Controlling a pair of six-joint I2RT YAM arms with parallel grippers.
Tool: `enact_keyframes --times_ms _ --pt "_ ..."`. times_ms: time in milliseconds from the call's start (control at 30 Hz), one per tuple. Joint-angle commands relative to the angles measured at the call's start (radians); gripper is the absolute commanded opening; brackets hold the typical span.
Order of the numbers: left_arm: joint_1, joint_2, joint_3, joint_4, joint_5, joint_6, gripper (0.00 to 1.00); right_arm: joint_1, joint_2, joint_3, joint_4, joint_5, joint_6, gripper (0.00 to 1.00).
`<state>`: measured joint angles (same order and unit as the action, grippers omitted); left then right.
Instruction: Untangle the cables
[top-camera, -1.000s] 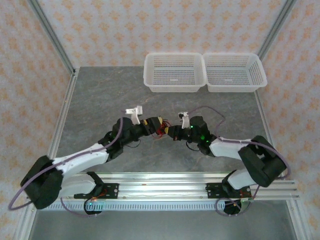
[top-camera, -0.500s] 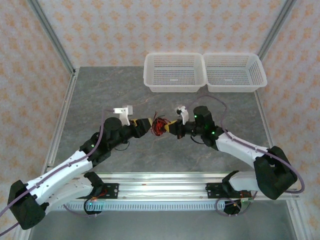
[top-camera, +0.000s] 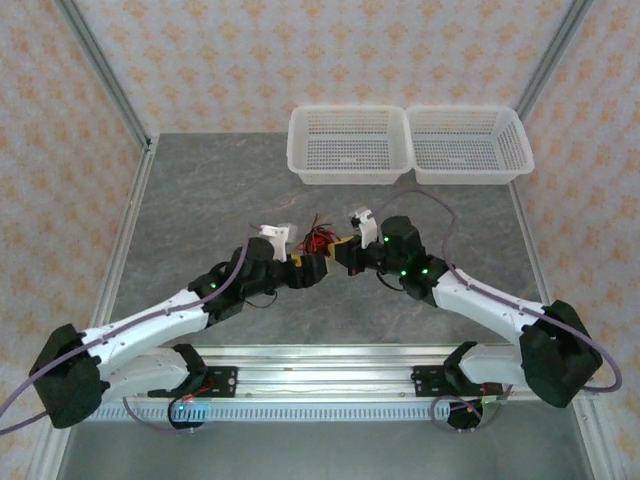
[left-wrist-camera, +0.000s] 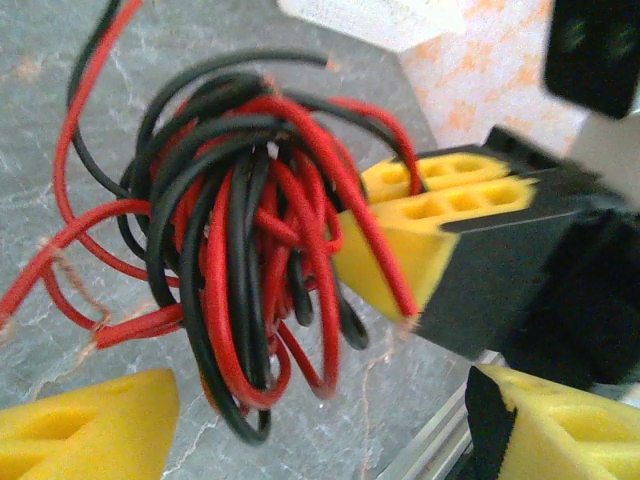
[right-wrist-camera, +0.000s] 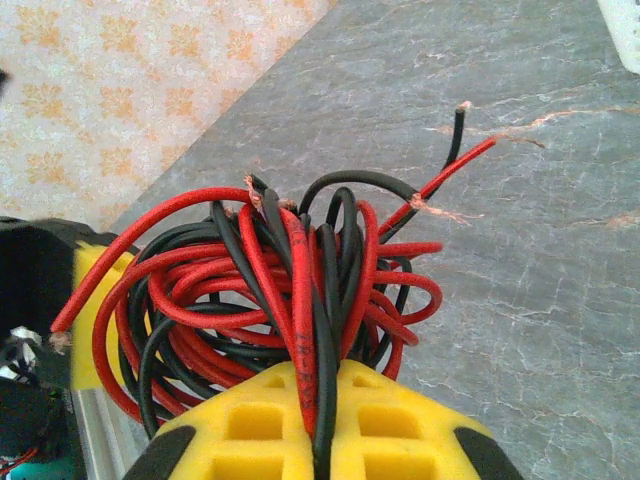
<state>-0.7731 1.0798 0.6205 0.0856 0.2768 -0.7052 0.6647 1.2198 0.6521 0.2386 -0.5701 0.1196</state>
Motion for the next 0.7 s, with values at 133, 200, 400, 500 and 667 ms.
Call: enact_keyframes --times_ms 133,200,400,500,667 --pt "-0.005 0.042 0.056 0.030 -0.151 0.032 0.67 0.013 -0.014 0.045 -0.027 -0.017 -0.042 0.00" --pt "-0.004 0.050 0.059 0.029 -0.178 0.033 0.62 0.015 -0.014 0.063 -0.062 -0.029 -0.066 0.00" --pt "-0.003 0.075 0.064 0.059 -0.177 0.026 0.52 0.021 0.000 0.109 -0.142 -0.035 -0.111 0.00" --pt "-0.002 0.101 0.067 0.063 -0.151 0.026 0.50 0.021 0.004 0.128 -0.160 -0.045 -0.121 0.00" --pt "-0.003 0.122 0.059 0.071 -0.122 0.024 0.50 0.023 0.028 0.198 -0.258 -0.050 -0.189 0.00"
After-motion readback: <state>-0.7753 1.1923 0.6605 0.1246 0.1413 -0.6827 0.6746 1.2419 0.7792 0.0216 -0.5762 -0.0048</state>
